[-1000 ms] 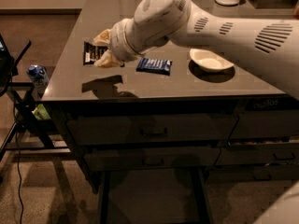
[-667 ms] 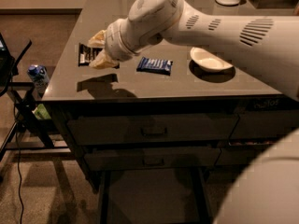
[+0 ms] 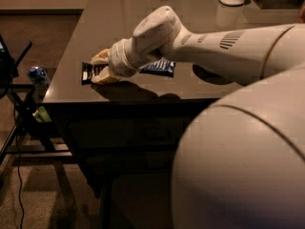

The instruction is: Pick rxbar chocolate from bottom drawer and place on counter

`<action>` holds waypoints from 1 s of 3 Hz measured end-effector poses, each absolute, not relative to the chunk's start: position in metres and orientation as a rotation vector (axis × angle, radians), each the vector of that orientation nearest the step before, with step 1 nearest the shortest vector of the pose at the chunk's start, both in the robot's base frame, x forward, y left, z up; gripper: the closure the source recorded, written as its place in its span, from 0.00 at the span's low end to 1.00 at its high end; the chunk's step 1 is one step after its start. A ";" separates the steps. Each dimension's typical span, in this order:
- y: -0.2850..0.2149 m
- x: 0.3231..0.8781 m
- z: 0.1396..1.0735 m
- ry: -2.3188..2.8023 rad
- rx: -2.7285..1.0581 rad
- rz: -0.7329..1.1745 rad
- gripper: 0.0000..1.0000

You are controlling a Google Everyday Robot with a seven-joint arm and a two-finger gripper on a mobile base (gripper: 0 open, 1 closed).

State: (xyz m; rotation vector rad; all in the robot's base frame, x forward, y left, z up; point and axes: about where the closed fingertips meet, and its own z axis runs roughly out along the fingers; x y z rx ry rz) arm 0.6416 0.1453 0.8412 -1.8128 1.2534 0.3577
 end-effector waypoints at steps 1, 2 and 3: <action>0.146 0.642 0.841 1.255 -1.814 0.364 1.00; 0.146 0.642 0.841 1.255 -1.814 0.364 0.81; 0.146 0.642 0.841 1.254 -1.814 0.364 0.58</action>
Offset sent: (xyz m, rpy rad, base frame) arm 0.0003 0.0006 -0.0001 0.0009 0.0052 0.0023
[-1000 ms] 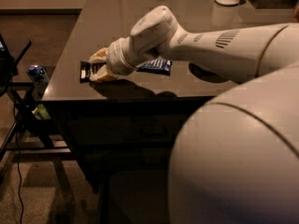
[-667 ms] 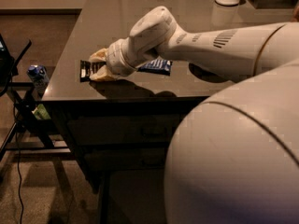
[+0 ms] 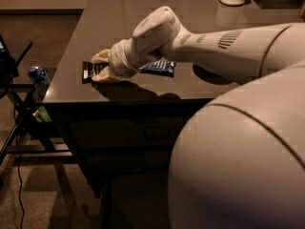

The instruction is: Pick rxbar chocolate from bottom drawer and place on counter

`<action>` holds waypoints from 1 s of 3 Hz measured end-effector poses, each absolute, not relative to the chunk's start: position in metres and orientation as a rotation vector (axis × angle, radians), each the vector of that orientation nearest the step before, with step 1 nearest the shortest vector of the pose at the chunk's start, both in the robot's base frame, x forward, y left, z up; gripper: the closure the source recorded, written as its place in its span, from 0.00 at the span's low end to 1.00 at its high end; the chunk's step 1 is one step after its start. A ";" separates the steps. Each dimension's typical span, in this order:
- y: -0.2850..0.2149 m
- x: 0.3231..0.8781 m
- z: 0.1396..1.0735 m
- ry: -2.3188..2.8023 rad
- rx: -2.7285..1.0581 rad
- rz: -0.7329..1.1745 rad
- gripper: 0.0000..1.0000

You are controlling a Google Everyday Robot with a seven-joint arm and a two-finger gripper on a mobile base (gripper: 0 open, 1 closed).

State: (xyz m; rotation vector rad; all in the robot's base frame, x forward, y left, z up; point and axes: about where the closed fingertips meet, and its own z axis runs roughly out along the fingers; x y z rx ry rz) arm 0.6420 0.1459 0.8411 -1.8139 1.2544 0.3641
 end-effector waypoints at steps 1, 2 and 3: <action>0.146 0.642 0.841 1.254 -1.814 0.364 0.34; 0.146 0.642 0.841 1.254 -1.814 0.364 0.11; 0.146 0.642 0.841 1.254 -1.814 0.364 0.00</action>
Offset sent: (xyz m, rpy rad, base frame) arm 0.0000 0.0000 0.0000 0.0000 0.0000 0.0000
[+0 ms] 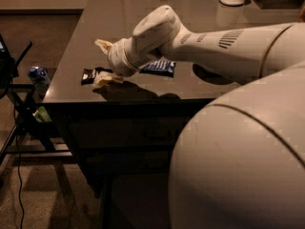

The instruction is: Pick rxbar chocolate from bottom drawer and place on counter

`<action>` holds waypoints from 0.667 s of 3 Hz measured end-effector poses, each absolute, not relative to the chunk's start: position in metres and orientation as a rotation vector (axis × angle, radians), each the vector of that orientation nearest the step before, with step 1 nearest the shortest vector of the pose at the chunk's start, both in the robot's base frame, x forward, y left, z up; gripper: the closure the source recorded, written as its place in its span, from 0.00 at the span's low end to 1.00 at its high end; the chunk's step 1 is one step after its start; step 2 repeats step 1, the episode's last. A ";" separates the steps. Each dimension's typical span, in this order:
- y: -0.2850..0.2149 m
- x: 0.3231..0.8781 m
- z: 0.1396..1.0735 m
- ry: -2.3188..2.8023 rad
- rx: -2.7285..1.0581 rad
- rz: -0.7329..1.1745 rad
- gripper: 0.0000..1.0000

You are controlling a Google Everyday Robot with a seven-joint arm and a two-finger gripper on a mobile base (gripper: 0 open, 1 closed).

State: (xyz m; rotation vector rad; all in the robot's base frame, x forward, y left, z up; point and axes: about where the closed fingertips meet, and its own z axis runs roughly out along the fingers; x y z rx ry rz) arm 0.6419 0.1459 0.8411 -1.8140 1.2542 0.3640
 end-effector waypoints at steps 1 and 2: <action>0.146 0.642 0.841 1.254 -1.814 0.364 0.00; 0.146 0.642 0.841 1.254 -1.814 0.364 0.00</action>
Offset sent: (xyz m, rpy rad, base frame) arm 0.0000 0.0000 0.0000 0.0000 0.0000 0.0000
